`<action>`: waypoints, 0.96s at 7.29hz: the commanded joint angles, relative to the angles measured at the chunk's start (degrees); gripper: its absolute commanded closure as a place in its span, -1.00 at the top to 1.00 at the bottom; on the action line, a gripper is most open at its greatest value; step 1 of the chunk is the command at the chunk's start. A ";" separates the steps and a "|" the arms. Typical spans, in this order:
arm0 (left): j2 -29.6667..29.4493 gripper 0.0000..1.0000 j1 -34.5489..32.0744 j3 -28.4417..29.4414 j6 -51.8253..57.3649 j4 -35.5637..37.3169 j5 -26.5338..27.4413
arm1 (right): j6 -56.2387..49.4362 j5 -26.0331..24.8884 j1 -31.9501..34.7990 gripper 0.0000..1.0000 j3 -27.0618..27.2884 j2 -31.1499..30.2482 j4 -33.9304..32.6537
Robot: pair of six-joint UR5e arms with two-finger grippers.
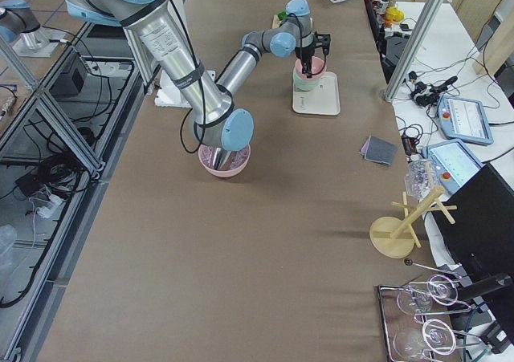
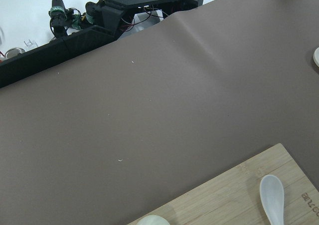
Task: Stack pink bowl on green and place spoon
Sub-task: 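Lift the pink bowl with the right gripper and carry it over the green bowl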
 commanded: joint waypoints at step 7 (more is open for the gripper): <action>0.19 0.96 0.00 0.29 0.00 -0.27 0.11 | 5.14 -1.85 -4.56 -1.00 -15.59 9.36 4.77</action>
